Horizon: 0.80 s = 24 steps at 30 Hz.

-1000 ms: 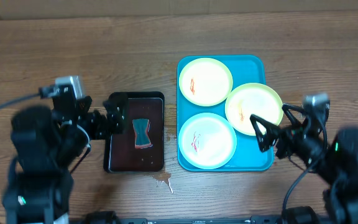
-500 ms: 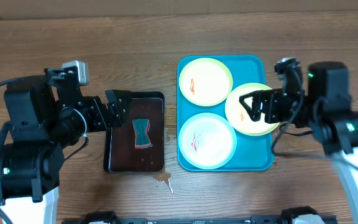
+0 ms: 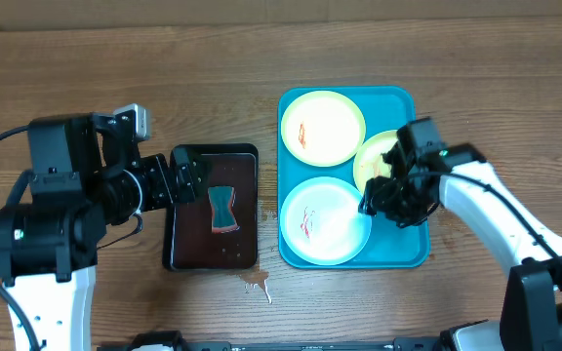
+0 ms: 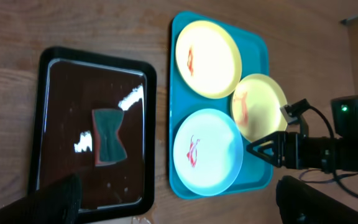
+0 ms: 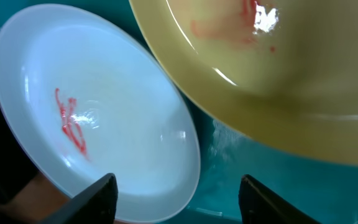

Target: Clean dirty plates on tray and stack at the side

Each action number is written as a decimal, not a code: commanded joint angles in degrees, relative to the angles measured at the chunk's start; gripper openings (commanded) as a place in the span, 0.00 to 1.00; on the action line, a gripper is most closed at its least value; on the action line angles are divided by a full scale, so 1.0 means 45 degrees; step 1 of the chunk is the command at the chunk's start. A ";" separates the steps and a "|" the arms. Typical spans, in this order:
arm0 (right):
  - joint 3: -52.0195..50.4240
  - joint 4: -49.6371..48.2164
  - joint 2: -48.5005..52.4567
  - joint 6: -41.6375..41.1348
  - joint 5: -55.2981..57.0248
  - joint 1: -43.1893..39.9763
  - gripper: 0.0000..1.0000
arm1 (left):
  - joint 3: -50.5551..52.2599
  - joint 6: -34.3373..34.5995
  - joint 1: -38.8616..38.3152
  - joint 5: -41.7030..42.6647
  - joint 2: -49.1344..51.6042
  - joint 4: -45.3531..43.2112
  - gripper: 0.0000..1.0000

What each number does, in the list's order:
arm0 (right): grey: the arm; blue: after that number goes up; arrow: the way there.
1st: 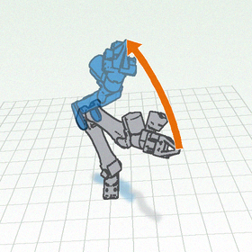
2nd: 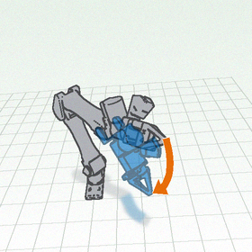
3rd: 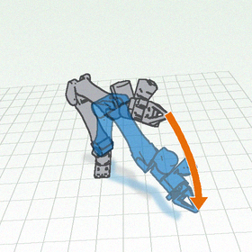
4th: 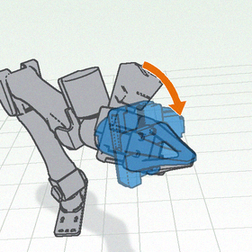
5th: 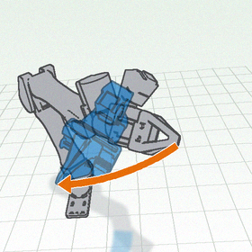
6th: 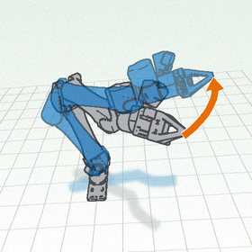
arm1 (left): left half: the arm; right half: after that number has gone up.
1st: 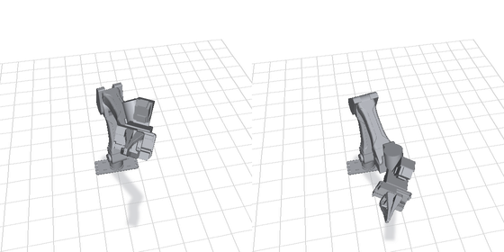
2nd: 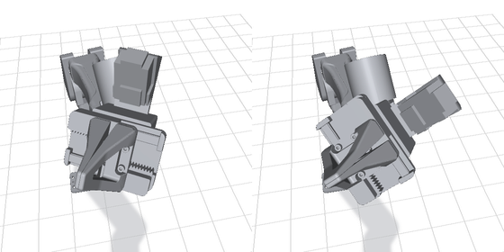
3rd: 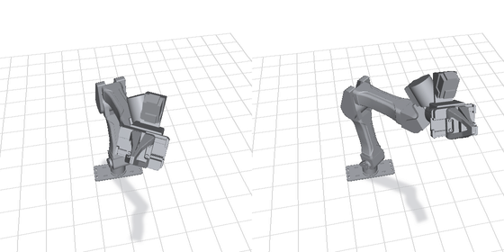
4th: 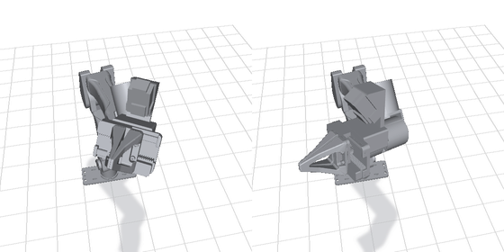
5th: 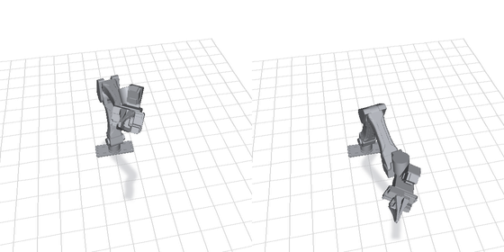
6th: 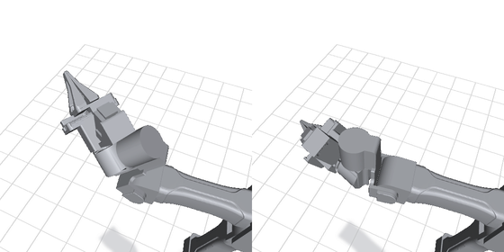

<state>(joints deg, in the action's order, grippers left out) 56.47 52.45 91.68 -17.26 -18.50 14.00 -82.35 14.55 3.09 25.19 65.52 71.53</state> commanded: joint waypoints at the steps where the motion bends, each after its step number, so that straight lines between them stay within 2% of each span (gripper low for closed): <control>1: -0.0991 -0.1175 -0.0151 -0.0952 0.0699 0.0107 0.61 | -0.0223 -0.0287 -0.0029 -0.0039 0.0311 0.0165 1.00; 4: -0.2166 -0.3177 -0.0151 -0.0884 0.0772 0.0151 0.55 | -0.0223 -0.0287 -0.0029 -0.0019 0.0539 0.0238 1.00; 6: -0.2900 -0.4318 -0.0151 -0.0840 0.0772 0.0345 0.44 | -0.0223 -0.0287 -0.0029 -0.0019 0.0695 0.0238 1.00; 9: -0.3055 -0.4663 -0.0151 -0.0845 0.0933 0.0641 0.27 | -0.0219 -0.0287 -0.0058 -0.0019 0.0787 0.0248 1.00; 14: -0.3031 -0.4697 -0.0151 -0.0942 0.1885 0.0806 0.09 | -0.0209 -0.0282 -0.0879 -0.0432 0.0947 0.0204 0.99; 17: -0.2977 -0.4697 -0.0151 -0.1059 0.2336 0.0806 0.07 | -0.0102 0.0199 -0.1613 -0.1428 0.1175 0.0219 0.99; 20: -0.2939 -0.4945 -0.0151 -0.1180 0.2472 0.0806 0.07 | 0.0102 0.2011 -0.2501 -0.3487 0.1685 0.0437 0.99; 24: -0.2939 -0.5134 -0.0151 -0.1171 0.2477 0.0806 0.07 | 0.0262 0.2977 -0.3230 -0.4668 0.2671 0.0437 0.95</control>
<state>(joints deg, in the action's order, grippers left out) 43.68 29.95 91.15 -21.71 -10.92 17.72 -82.04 21.37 -9.21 12.58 73.89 73.36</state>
